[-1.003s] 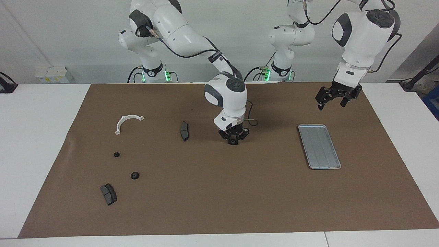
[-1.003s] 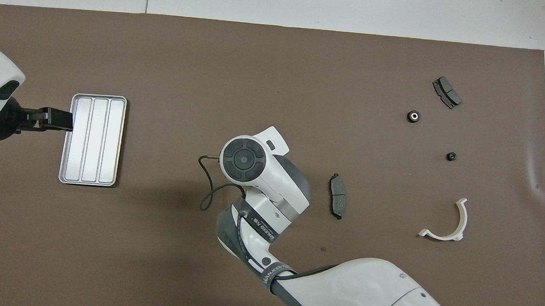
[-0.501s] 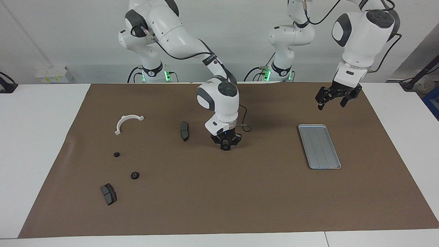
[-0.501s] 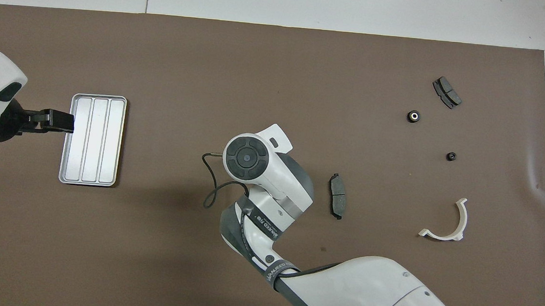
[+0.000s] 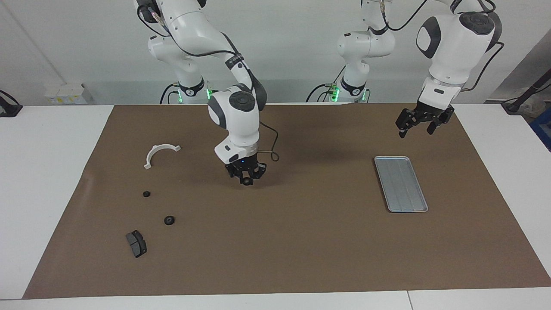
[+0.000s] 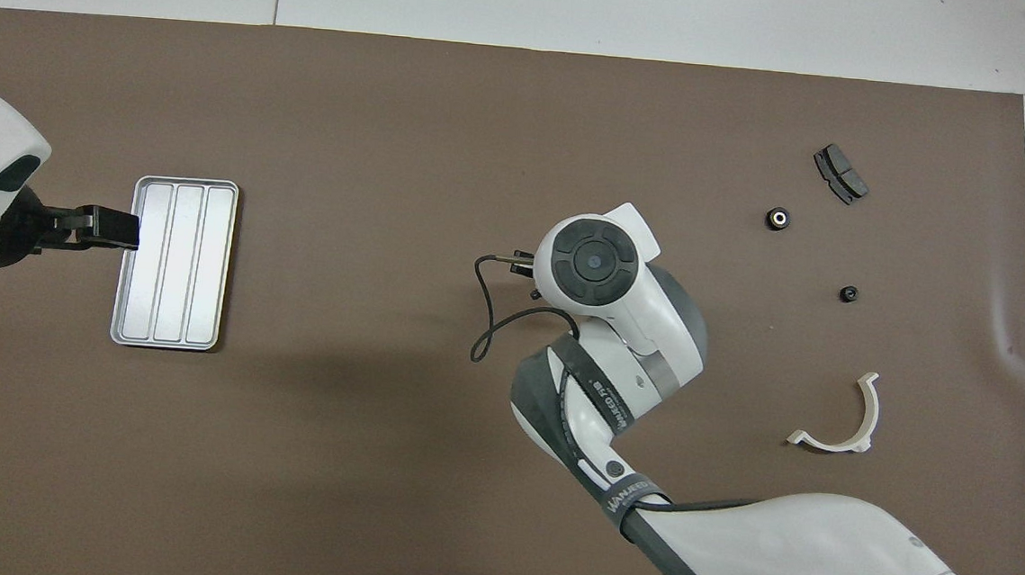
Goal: Place bearing gear from tray to pile
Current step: 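Carry the bearing to the pile near the dark part and release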
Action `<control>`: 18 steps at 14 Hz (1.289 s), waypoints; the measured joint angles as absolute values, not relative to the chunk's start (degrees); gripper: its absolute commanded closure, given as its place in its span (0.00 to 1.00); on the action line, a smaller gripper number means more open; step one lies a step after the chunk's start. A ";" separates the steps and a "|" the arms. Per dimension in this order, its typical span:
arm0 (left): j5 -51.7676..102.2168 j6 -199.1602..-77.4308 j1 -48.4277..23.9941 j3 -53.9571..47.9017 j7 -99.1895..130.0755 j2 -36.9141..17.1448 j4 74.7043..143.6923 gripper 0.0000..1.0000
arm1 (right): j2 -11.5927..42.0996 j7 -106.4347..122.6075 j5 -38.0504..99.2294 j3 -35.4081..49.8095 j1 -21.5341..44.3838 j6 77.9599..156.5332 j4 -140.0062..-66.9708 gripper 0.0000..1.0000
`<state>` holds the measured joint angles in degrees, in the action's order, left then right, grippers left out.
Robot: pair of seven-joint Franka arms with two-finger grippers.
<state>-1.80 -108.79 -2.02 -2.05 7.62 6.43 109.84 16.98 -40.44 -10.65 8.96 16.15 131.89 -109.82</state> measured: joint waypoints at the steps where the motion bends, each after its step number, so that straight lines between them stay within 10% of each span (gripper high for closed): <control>1: -1.80 -108.79 -2.02 -2.05 7.62 6.45 109.85 0.00 | 15.11 -37.68 -9.65 8.97 14.36 131.88 -112.05 1.00; 6: -1.80 -108.79 -2.02 -2.09 7.62 6.59 109.97 0.00 | 9.27 -22.19 -3.97 8.93 4.89 133.75 -122.05 0.98; 10: -1.80 -108.79 -2.02 -2.12 7.61 6.60 110.03 0.00 | 8.26 -11.35 -2.10 8.93 -0.20 139.10 -127.96 0.70; 11: -1.80 -108.79 -2.02 -2.12 7.61 6.61 110.05 0.00 | 8.12 -9.23 -1.99 8.92 -1.43 139.36 -128.58 0.61; 13: -1.80 -108.79 -2.02 -2.13 7.61 6.62 110.08 0.00 | 7.90 -6.29 -1.72 8.91 -3.34 139.46 -129.37 0.00; 18: -1.80 -108.82 -2.02 -2.14 7.61 6.64 110.15 0.00 | 7.24 -6.03 -1.47 9.32 -3.18 139.48 -128.65 0.00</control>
<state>-1.80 -108.82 -2.02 -2.14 7.61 6.64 110.15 7.24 -6.03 -1.47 9.32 -3.18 139.48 -128.65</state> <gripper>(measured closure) 0.000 0.211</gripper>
